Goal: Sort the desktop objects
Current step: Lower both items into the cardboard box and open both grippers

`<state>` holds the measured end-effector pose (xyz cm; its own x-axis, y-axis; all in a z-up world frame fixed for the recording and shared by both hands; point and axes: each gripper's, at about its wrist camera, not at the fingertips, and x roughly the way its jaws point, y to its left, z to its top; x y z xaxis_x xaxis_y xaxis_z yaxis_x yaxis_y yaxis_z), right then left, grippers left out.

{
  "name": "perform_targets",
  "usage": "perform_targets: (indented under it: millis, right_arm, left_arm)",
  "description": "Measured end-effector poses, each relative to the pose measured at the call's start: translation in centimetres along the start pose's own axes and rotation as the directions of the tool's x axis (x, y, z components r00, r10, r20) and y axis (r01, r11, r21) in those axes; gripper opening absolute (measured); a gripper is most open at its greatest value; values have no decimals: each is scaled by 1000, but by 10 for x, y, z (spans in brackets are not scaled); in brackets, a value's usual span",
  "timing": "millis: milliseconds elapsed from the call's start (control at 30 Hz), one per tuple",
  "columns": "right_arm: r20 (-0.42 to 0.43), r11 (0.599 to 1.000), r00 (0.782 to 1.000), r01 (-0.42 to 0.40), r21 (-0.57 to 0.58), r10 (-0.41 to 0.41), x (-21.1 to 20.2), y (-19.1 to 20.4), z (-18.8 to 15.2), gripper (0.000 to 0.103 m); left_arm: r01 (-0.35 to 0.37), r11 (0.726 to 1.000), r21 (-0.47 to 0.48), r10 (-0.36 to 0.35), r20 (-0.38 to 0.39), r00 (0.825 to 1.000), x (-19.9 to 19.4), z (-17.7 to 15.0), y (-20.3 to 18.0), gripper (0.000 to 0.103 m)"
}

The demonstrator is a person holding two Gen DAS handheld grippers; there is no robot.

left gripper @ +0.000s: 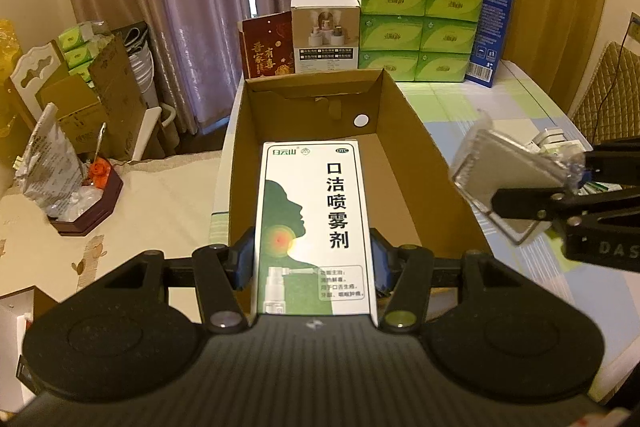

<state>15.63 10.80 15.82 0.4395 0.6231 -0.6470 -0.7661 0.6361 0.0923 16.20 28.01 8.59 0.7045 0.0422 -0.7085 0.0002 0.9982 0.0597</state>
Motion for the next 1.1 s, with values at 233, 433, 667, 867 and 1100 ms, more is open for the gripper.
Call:
perform_targets:
  millis: [233, 433, 667, 867, 1100]
  right_arm:
    - [-32, 999, 999, 0, 42, 2, 36, -12, 2, 29]
    - [-40, 999, 999, -7, 46, 9, 50, -16, 2, 29]
    - [-51, 998, 999, -10, 61, 13, 62, -20, 1, 29]
    - [-48, 997, 999, -22, 70, 26, 67, -16, 3, 29]
    - [6, 995, 998, -59, 79, 58, 69, -13, 9, 50]
  left_arm:
    - [16, 1000, -5, -16, -20, 1000, 34, 9, 4, 51]
    - [25, 1000, -10, -26, -29, 999, 56, 14, 6, 51]
    - [25, 999, -47, -26, -26, 999, 71, 12, 13, 60]
    - [3, 999, -48, -4, -17, 1000, 64, 5, 21, 60]
    - [-11, 998, -59, 10, -12, 1000, 49, -5, 27, 61]
